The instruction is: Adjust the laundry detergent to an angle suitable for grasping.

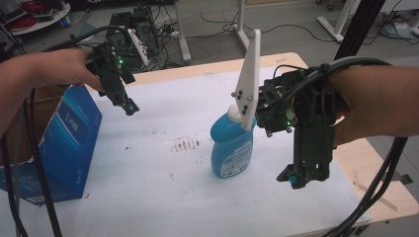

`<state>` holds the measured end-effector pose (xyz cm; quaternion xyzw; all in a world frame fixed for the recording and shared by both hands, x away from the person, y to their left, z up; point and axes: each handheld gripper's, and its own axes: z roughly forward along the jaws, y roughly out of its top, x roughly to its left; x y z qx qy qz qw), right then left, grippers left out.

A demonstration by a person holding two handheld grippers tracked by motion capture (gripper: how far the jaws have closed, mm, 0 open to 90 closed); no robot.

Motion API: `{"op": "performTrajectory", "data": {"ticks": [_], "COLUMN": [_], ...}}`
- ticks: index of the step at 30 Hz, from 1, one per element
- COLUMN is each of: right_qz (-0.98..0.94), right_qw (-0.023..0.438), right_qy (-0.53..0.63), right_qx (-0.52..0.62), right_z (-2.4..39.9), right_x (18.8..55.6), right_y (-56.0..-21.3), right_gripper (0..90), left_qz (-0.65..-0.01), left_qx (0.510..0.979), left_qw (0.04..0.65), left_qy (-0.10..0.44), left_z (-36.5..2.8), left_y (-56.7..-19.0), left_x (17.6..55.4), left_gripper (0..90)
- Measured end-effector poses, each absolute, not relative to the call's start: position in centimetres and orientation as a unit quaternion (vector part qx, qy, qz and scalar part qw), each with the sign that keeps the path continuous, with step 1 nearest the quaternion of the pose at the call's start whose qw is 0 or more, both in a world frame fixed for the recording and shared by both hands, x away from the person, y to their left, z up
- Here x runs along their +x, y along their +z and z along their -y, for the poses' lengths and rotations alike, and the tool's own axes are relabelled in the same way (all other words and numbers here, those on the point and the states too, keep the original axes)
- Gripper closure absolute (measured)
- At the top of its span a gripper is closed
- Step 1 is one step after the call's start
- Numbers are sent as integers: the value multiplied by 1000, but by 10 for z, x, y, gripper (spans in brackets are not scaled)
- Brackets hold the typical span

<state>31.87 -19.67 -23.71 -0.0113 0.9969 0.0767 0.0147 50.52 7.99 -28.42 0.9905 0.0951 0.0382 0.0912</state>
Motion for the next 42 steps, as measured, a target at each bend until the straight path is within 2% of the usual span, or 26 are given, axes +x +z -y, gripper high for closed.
{"op": "performTrajectory", "data": {"ticks": [11,18,25,42], "right_qz": [-997,-997,-996,-996], "right_qw": [17,19,21,25], "right_qy": [77,79,81,81], "right_qx": [-7,-1,10,16], "right_z": [206,210,220,227], "right_x": [318,319,319,322], "right_y": [-237,-239,-243,-246], "right_gripper": [37,37,37,37], "left_qz": [-112,-132,-178,-261], "left_qx": [988,982,963,917], "left_qw": [99,132,197,292], "left_qy": [33,44,52,81], "left_z": [-80,-79,-78,-80], "left_y": [-287,-285,-286,-302], "left_x": [504,503,500,493], "left_gripper": [18,18,18,18]}}
